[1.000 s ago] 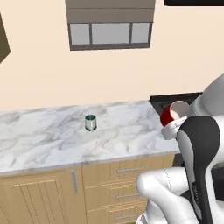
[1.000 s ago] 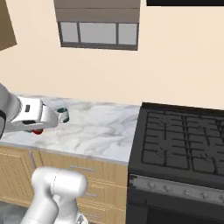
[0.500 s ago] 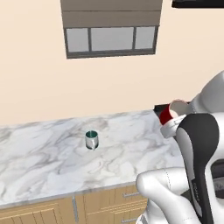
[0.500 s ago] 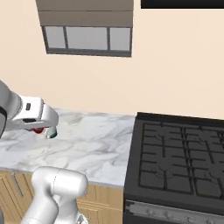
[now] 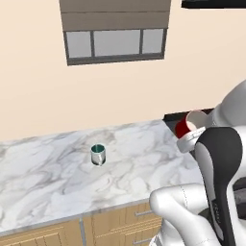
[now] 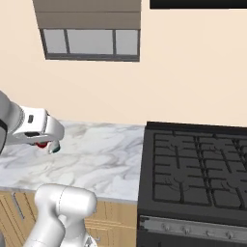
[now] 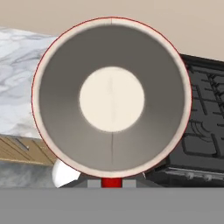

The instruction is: Clear the mugs and bowl far away from the sink.

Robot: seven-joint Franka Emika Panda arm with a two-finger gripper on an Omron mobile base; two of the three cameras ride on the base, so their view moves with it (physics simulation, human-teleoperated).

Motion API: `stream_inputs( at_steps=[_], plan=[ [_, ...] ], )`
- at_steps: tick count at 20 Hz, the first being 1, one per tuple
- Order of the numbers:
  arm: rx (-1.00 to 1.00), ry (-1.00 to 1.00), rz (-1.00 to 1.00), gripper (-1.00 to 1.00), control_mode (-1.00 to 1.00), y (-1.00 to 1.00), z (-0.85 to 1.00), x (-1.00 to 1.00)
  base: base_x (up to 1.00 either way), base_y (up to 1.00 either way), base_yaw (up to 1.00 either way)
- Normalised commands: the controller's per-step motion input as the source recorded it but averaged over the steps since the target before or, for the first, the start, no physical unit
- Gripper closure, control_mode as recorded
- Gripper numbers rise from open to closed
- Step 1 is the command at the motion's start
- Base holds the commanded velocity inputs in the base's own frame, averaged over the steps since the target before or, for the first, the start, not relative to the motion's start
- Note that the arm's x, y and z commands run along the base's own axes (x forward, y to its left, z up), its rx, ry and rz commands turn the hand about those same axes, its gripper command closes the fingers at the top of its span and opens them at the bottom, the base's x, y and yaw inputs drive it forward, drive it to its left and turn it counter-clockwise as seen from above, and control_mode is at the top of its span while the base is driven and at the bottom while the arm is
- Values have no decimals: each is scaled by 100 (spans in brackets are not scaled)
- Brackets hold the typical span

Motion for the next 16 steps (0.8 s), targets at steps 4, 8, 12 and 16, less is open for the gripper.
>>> stream_inputs(
  at_steps=[4,8,12,16],
  plan=[
    [2,0,-1,100,-100,6,-23,49,0,0,0],
    [0,4,0,100,-100,4,-33,56,0,0,0],
    [0,11,0,100,-100,3,-46,73,0,0,0],
    [0,10,0,100,-100,2,-59,68,0,0,0]
  ],
)
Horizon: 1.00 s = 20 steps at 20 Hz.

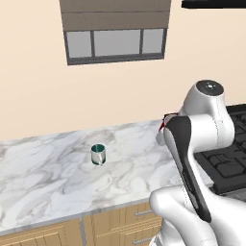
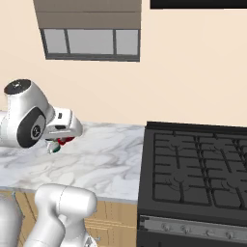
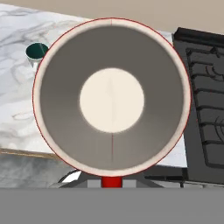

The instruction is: Clear the mugs and bowl far away from the sink.

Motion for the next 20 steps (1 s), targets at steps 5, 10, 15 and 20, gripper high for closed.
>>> stream_inputs(
  at_steps=[5,10,15,20],
  plan=[
    [0,10,0,100,-100,2,-56,62,0,0,0],
    [0,8,0,100,-100,4,-56,60,0,0,0],
    [0,8,0,100,-100,7,-56,56,0,0,0],
    [0,10,0,100,-100,11,-58,49,0,0,0]
  ],
)
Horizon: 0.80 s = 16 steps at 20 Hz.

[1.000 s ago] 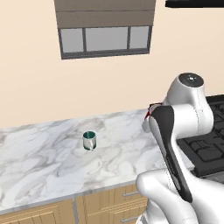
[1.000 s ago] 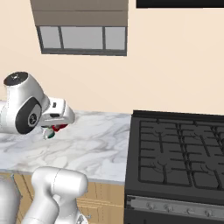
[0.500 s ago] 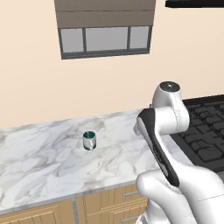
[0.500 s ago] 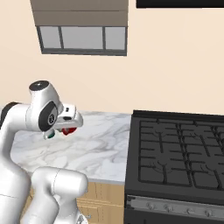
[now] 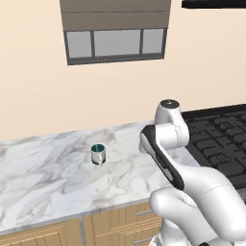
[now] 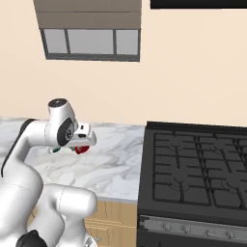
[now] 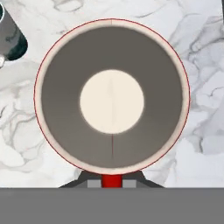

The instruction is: Clear the mugs and bowl far away from the sink.

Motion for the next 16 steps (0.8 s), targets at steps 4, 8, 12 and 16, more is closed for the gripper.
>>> stream_inputs(
  at_steps=[4,8,12,16],
  plan=[
    [2,12,0,100,-100,1,-58,43,0,0,0],
    [0,10,0,100,-100,1,-55,41,0,0,0],
    [0,5,0,100,-100,0,-38,28,0,0,0],
    [0,3,0,100,-100,0,-23,32,0,0,0]
  ],
)
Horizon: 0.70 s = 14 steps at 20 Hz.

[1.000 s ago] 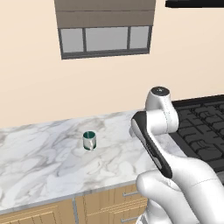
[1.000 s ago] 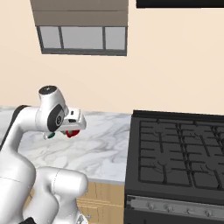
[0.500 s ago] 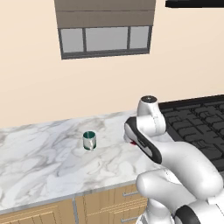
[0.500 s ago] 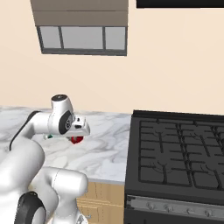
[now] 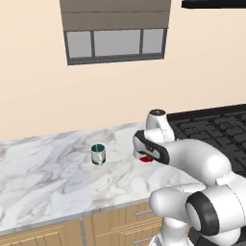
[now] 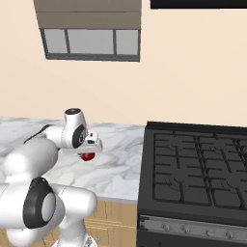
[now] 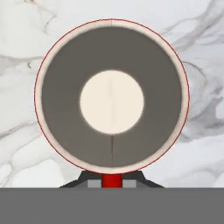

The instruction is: Clear the mugs and bowl far away from the sink.

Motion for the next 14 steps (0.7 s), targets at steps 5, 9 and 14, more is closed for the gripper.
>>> stream_inputs(
  at_steps=[5,9,14],
  plan=[
    [0,6,0,100,-100,0,-23,28,0,0,0],
    [0,4,0,100,-100,0,-27,25,0,0,0],
    [0,4,0,100,-100,0,-30,20,0,0,0]
  ],
)
